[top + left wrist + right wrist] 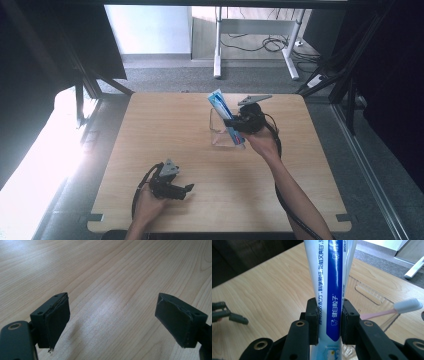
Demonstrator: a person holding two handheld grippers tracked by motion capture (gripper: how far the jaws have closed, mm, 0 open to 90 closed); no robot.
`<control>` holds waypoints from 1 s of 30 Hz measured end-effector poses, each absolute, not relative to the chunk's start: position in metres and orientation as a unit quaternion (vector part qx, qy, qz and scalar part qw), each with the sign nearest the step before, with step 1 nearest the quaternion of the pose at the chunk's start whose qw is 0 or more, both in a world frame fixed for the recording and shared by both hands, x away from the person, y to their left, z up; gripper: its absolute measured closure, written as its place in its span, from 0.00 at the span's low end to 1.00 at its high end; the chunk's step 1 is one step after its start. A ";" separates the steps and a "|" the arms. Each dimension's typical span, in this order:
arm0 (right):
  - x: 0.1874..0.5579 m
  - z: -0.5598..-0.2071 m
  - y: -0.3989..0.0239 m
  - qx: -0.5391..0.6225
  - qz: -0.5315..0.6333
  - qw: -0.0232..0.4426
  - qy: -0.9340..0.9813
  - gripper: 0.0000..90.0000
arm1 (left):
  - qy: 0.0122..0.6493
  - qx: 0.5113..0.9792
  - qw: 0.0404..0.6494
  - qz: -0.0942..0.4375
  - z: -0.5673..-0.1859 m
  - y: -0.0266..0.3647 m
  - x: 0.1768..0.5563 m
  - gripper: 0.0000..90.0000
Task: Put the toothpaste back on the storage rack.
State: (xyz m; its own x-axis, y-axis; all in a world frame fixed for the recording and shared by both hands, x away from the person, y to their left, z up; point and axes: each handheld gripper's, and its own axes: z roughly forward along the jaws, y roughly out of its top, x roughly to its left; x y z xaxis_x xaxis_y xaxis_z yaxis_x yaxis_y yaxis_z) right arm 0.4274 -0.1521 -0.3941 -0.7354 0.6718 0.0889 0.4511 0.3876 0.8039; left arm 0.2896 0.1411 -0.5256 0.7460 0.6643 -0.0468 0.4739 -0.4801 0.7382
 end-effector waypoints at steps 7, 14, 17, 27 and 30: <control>0.438 -0.394 -0.146 0.341 0.444 0.137 0.817 0.81 | 0.332 0.852 0.385 0.123 -0.525 0.141 0.289 0.14; 0.445 -0.392 -0.142 0.339 0.460 0.148 0.808 0.81 | 0.333 0.851 0.386 0.122 -0.525 0.141 0.290 0.14; 0.449 -0.391 -0.139 0.338 0.459 0.156 0.806 0.81 | 0.332 0.852 0.385 0.122 -0.525 0.141 0.290 0.14; 0.464 -0.390 -0.130 0.337 0.466 0.170 0.800 0.81 | 0.331 0.852 0.387 0.121 -0.525 0.142 0.290 0.14; 0.469 -0.391 -0.128 0.333 0.462 0.176 0.803 0.81 | 0.331 0.853 0.387 0.119 -0.525 0.142 0.290 0.14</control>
State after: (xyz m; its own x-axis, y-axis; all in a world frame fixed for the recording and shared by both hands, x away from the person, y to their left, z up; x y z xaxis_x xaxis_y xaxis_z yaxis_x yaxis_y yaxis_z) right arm 0.4689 -0.1280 -0.3909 -0.7164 0.6973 0.0257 0.3726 0.3512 0.8589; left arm 0.2897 0.1415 -0.5255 0.7526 0.6564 -0.0525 0.4719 -0.4820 0.7382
